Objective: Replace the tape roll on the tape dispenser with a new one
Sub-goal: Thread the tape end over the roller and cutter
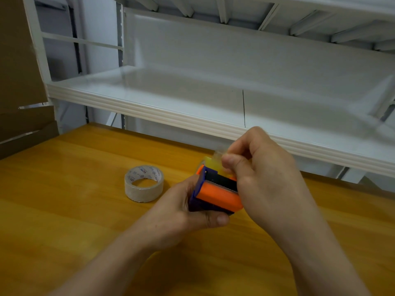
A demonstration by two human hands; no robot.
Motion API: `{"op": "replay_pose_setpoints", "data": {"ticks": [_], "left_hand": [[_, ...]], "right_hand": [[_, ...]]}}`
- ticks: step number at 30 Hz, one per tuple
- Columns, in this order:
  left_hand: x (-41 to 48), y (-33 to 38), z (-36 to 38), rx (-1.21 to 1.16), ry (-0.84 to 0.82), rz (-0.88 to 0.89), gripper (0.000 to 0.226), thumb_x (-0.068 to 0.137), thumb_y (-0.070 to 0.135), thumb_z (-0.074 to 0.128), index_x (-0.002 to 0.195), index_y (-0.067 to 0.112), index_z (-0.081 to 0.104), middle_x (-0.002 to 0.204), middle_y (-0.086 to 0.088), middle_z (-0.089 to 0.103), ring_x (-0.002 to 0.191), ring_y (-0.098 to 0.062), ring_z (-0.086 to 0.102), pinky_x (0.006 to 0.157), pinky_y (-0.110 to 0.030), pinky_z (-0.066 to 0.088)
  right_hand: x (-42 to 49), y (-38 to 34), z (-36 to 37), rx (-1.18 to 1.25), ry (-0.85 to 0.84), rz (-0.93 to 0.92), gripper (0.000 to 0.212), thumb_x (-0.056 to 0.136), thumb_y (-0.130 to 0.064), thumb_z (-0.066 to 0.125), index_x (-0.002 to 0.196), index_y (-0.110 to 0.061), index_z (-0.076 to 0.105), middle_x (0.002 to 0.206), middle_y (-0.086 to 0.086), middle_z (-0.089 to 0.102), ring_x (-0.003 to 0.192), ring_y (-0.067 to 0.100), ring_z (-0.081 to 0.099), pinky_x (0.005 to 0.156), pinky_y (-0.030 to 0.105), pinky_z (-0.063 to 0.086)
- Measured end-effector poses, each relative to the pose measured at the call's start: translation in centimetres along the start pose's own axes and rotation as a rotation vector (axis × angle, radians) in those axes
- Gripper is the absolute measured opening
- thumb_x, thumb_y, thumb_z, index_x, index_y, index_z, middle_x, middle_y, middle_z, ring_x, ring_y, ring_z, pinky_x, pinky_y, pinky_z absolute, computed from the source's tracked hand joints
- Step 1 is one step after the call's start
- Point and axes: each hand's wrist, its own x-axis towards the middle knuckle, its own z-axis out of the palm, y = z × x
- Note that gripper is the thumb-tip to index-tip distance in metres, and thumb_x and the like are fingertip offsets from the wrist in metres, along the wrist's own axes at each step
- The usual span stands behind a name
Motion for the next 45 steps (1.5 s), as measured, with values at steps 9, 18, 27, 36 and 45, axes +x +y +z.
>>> {"op": "replay_pose_setpoints", "data": {"ticks": [9,18,27,36,45], "left_hand": [[-0.2,0.6,0.1,-0.057,-0.002,-0.005,0.039,0.072,0.016,0.076,0.109,0.019,0.063,0.093,0.007,0.077,0.091,-0.009,0.072,0.074,-0.017,0.054],[-0.5,1.3,0.1,-0.130,-0.043,0.010,0.040,0.068,0.000,0.075,0.103,0.014,0.064,0.089,-0.001,0.079,0.084,-0.010,0.074,0.070,-0.016,0.055],[-0.8,1.6,0.1,-0.122,-0.078,0.037,0.038,0.070,0.000,0.075,0.098,0.026,0.070,0.092,-0.003,0.079,0.083,-0.009,0.073,0.070,-0.017,0.055],[-0.8,1.5,-0.4,-0.096,-0.142,0.052,0.030,0.074,0.017,0.083,0.097,0.033,0.072,0.101,-0.022,0.071,0.089,-0.018,0.070,0.079,-0.025,0.056],[-0.6,0.9,-0.5,-0.079,-0.163,0.025,0.033,0.075,0.015,0.082,0.100,0.033,0.070,0.099,-0.010,0.074,0.093,-0.019,0.069,0.080,-0.024,0.054]], "right_hand": [[0.4,0.7,-0.7,0.135,0.028,-0.070,0.015,0.090,-0.025,0.066,0.078,-0.030,0.057,0.083,-0.010,0.065,0.084,0.006,0.063,0.068,0.031,0.055],[0.8,1.8,-2.3,0.224,-0.069,-0.170,0.014,0.087,-0.021,0.073,0.079,-0.028,0.063,0.080,-0.005,0.069,0.078,0.014,0.068,0.067,0.040,0.060],[0.6,2.3,-3.7,0.114,-0.140,-0.318,0.012,0.084,-0.020,0.071,0.081,-0.030,0.065,0.082,-0.009,0.070,0.084,0.010,0.069,0.071,0.037,0.059],[0.7,2.5,-3.8,0.070,-0.215,-0.375,0.015,0.082,-0.015,0.075,0.079,-0.028,0.067,0.079,-0.010,0.071,0.082,0.012,0.068,0.068,0.035,0.056],[0.4,2.2,-4.2,-0.012,-0.246,-0.403,0.011,0.083,-0.018,0.069,0.080,-0.028,0.066,0.078,-0.009,0.069,0.081,0.011,0.067,0.067,0.034,0.056]]}}
